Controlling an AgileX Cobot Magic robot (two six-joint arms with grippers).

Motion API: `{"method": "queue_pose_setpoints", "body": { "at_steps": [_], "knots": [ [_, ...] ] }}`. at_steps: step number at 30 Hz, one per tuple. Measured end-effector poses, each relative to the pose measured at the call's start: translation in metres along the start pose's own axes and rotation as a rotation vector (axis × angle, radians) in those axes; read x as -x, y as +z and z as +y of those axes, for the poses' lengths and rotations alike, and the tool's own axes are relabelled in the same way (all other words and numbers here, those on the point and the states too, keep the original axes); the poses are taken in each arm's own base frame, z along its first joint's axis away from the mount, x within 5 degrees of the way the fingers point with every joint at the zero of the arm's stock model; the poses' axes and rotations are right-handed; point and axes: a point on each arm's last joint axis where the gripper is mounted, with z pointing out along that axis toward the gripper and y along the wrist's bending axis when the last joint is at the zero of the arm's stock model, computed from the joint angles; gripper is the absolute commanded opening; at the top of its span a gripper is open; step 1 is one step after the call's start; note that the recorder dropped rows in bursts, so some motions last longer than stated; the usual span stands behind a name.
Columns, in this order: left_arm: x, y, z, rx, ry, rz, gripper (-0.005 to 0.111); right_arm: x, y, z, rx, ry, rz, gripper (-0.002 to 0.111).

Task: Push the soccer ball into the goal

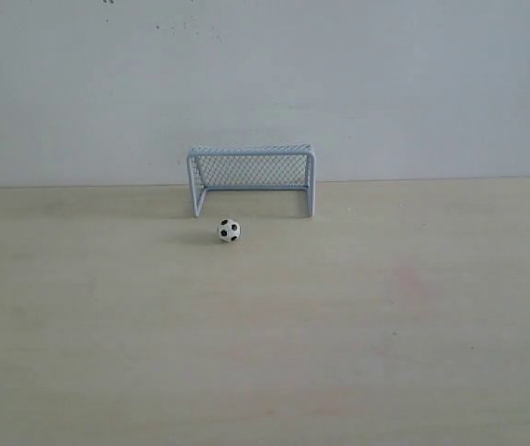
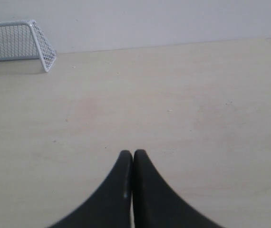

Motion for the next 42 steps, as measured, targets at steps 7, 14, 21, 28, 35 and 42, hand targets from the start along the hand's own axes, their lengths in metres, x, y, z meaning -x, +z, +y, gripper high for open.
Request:
{"method": "queue_pose_setpoints", "body": {
  "at_steps": [7,14,21,28,35,42],
  "knots": [
    [-0.021,0.006,-0.018,0.019,-0.107,-0.090,0.004,0.000,0.000,0.000,0.000,0.000,0.000,0.000],
    [-0.052,0.025,-0.038,-0.034,-0.223,-0.237,0.004,0.000,0.000,0.000,0.000,0.000,0.000,0.000],
    [-0.079,0.043,-0.049,-0.092,-0.346,-0.211,0.004,0.000,0.000,0.000,0.000,0.000,0.000,0.000],
    [-0.109,0.056,-0.053,-0.060,-0.358,-0.121,0.004,0.000,0.000,0.000,0.000,0.000,0.000,0.000],
    [-0.133,0.065,-0.059,-0.066,-0.355,-0.099,0.004,0.000,0.000,0.000,0.000,0.000,0.000,0.000],
    [-0.135,0.066,-0.059,-0.063,-0.263,-0.105,0.004,0.000,0.000,0.000,0.000,0.000,0.000,0.000]
  ]
}}
